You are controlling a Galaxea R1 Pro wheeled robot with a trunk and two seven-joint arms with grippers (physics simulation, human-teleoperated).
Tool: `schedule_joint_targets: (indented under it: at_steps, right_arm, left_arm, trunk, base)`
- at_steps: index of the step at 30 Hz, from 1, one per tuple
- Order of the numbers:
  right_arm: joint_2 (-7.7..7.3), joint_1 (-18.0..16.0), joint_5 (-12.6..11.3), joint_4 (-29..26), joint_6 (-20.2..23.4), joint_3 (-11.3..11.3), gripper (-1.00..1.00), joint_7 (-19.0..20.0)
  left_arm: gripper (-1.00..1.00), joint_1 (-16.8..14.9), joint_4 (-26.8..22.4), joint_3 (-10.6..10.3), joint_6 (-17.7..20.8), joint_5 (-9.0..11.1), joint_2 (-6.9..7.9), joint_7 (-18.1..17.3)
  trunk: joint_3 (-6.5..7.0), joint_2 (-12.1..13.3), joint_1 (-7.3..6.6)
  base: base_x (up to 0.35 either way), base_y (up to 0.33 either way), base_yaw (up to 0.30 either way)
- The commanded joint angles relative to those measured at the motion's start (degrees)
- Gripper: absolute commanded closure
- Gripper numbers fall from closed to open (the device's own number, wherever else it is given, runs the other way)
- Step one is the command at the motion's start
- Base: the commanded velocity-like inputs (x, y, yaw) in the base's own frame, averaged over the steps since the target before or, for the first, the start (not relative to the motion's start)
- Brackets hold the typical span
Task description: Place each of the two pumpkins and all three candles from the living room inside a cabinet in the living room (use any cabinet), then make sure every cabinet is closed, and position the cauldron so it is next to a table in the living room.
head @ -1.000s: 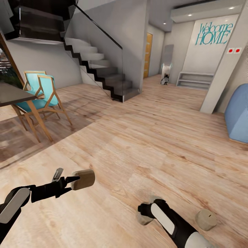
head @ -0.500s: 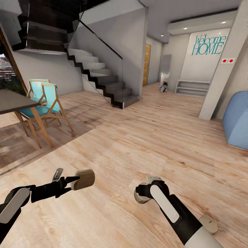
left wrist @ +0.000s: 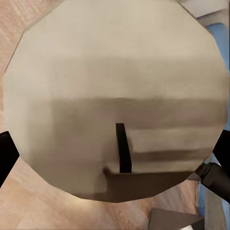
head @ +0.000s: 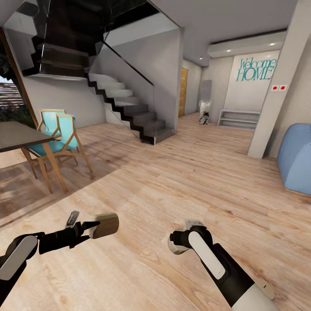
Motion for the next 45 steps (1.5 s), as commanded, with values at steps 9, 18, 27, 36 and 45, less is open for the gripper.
schedule_joint_targets:
  at_steps: [9,18,27,36,45]
  right_arm:
    - [-0.01,-0.1,-0.6,0.6,-0.1,0.2,1.00,-0.8]
    - [-0.01,-0.1,-0.6,1.0,-0.1,0.3,1.00,-0.8]
    - [0.07,-0.1,-0.6,1.1,0.0,0.3,1.00,-0.9]
    - [0.15,-0.1,-0.8,4.7,0.1,0.3,1.00,-0.9]
    - [0.16,-0.1,-0.9,5.0,0.4,0.3,1.00,-0.8]
  left_arm:
    - [1.00,0.0,0.0,0.0,0.1,-0.3,-0.03,-0.4]
    - [1.00,0.0,0.1,0.4,0.1,0.2,-0.06,-0.4]
    - [1.00,0.0,0.1,0.5,0.1,0.1,-0.10,-0.5]
    - [1.00,0.0,0.1,0.5,0.1,0.1,-0.16,-0.5]
    - [1.00,0.0,0.1,0.5,0.1,0.3,-0.11,-0.6]
  trunk:
    - [1.95,0.1,-0.24]
    - [3.62,0.2,-0.45]
    - [3.30,0.2,-0.45]
    - [2.80,0.2,-0.45]
    - [2.25,0.2,-0.45]
  base:
    - [0.000,0.000,0.216]
    - [0.000,0.000,0.270]
    - [-0.050,0.000,0.268]
    - [-0.315,0.000,0.239]
    - [-0.241,0.000,0.226]
